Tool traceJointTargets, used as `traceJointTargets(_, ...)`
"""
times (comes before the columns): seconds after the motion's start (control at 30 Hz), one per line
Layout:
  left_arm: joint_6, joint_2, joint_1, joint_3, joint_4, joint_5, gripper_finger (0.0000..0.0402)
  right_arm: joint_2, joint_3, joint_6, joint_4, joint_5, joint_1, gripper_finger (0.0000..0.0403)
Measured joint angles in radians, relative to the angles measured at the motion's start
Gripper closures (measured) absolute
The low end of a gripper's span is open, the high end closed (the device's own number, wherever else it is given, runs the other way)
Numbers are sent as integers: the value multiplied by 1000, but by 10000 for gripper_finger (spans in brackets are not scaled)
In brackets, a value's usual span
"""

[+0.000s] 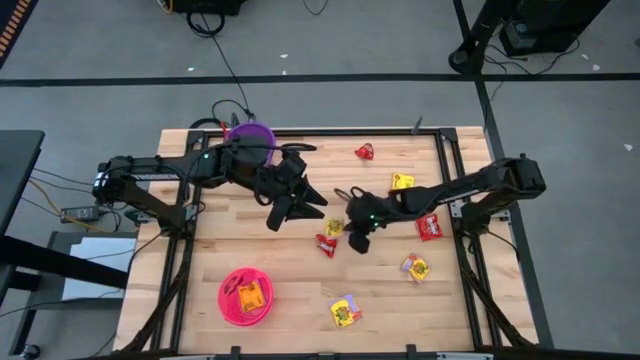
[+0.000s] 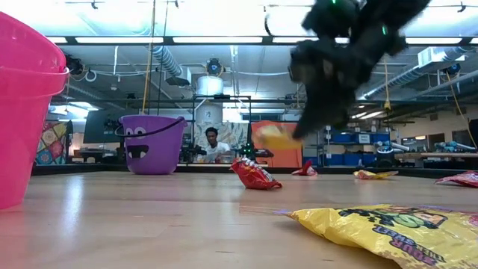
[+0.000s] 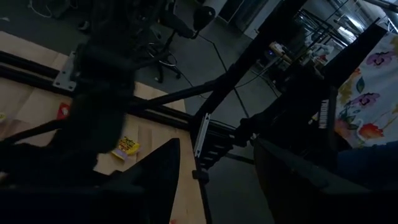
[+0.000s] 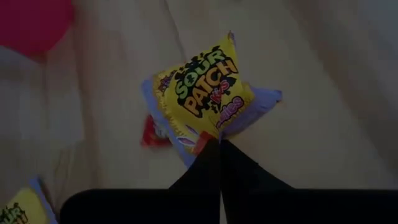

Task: Sort candy by brand, put in halloween buckets
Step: Put the yellow candy into the pink bucket

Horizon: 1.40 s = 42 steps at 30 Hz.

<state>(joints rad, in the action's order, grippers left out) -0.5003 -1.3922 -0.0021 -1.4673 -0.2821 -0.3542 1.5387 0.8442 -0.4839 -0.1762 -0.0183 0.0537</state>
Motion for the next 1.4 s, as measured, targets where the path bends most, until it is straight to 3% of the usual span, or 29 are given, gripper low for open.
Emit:
traceJointTargets(0.13,12,0,0,0,0,0,191,0,183,57,-252,-159,71,400)
traceJointTargets(0.33,79,0,0,0,0,0,191,0,420,127,-612,-523,196,400)
traceJointTargets(0.53,134,40,28,0,-9,27,191,0,559,130,-727,-620,285,400)
traceJointTargets(0.67,184,129,77,-2,-26,49,191,0,607,136,-714,-610,328,400)
traceJointTargets(0.87,237,248,152,-1,-100,135,191,42,644,141,-559,-495,326,400)
traceJointTargets(1.1,240,338,197,-1,-196,166,191,205,687,146,-387,-267,269,400)
traceJointTargets(1.4,273,366,225,0,-327,275,191,284,693,109,-51,-3,167,398)
